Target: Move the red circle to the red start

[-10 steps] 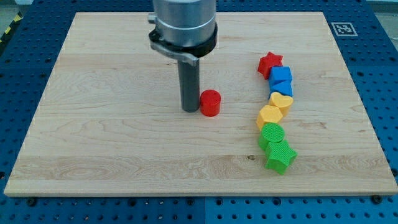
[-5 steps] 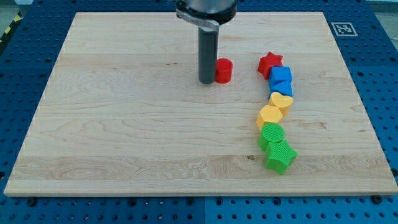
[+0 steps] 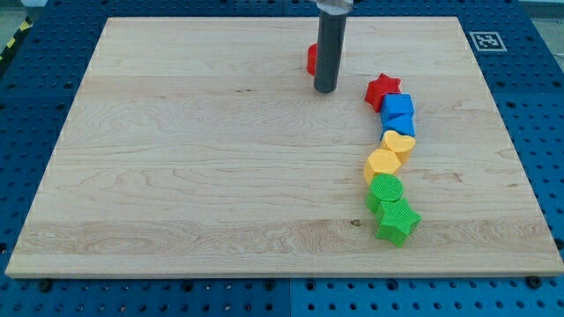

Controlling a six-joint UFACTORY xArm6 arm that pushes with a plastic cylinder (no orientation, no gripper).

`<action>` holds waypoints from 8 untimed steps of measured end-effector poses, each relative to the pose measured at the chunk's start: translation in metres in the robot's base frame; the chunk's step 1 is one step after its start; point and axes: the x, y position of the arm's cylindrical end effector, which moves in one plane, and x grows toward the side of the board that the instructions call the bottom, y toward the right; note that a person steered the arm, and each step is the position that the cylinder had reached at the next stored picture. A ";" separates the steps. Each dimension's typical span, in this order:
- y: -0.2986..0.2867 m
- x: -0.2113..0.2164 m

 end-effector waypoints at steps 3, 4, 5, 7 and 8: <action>-0.054 -0.066; 0.005 -0.072; 0.049 -0.071; 0.060 -0.109; 0.091 -0.109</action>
